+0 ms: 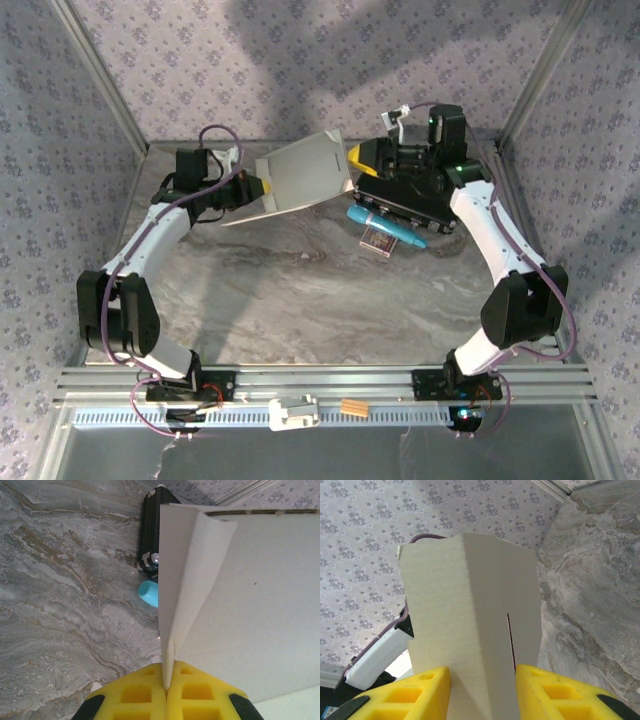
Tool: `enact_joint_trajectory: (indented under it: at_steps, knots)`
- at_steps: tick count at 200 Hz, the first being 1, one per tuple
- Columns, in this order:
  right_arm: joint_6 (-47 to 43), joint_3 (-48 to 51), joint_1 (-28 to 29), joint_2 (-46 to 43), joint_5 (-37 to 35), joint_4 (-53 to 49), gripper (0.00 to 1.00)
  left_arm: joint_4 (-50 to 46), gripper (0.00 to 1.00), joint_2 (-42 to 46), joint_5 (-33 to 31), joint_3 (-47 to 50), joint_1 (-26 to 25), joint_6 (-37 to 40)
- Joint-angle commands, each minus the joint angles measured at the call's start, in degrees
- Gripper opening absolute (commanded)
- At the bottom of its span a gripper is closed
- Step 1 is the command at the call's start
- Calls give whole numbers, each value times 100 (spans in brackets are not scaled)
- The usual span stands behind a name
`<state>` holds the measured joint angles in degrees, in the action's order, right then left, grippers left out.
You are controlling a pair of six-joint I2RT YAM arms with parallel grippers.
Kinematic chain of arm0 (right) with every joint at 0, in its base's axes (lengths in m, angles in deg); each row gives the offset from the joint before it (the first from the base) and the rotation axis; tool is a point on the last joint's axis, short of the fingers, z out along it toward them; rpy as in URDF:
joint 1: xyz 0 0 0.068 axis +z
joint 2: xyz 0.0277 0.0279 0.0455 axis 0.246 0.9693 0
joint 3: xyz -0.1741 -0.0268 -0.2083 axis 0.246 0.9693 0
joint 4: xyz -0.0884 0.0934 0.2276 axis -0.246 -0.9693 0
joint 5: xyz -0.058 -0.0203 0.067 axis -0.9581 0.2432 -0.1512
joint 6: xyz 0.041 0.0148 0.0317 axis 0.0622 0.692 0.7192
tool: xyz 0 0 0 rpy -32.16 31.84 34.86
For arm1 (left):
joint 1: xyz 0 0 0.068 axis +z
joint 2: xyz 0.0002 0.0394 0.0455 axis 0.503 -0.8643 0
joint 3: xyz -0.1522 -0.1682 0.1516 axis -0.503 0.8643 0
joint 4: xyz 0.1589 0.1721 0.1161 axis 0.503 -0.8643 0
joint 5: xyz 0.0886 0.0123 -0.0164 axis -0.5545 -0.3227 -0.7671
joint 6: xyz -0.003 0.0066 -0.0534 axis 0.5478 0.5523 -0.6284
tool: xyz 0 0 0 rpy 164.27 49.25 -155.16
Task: Fold the paper box
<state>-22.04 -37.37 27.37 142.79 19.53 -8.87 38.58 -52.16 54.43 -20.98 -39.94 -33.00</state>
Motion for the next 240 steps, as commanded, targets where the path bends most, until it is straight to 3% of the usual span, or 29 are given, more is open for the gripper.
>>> enact_joint_trajectory:
  at_steps: [1, 139, 179, 240]
  knots:
    - [-531, -409, 100, 145, -157, -615, 41, -38, 0, -33, -26, -209, -33, 117]
    - [-1833, -1547, 681, 806, -1414, -2491, 36, -176, 0, 233, -196, -161, -149, 298]
    - [-2201, -2001, 959, 1039, -2086, -3166, 32, -204, 0, 311, -310, -152, -168, 356]
    - [-2418, -2425, 1596, 1336, -3613, -3901, 33, -378, 0, 473, -675, -188, -333, 581]
